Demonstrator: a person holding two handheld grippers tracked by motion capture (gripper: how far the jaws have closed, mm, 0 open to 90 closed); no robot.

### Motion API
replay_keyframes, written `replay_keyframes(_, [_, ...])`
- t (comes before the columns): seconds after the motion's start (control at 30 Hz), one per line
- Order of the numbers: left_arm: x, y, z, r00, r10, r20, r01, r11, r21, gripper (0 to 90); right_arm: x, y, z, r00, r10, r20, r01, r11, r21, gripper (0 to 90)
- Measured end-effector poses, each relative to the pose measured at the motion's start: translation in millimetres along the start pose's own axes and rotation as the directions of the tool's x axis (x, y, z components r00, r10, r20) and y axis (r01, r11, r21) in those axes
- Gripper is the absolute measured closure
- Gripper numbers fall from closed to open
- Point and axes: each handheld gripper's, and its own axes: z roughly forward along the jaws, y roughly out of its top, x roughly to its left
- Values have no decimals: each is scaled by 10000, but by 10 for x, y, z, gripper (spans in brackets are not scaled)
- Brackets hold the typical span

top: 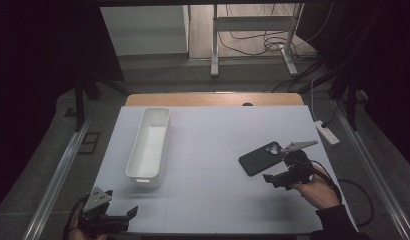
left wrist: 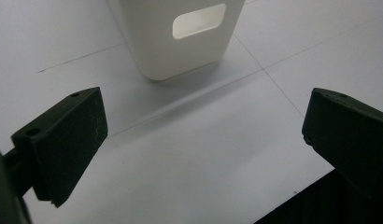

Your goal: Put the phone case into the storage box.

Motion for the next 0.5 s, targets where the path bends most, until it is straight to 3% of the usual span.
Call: replay_keyframes(0.5, [-1, 2, 5, 10000, 12, 18, -13, 10000, 53, 10, -39, 206, 158, 10000, -68, 39, 68, 9999, 127, 0])
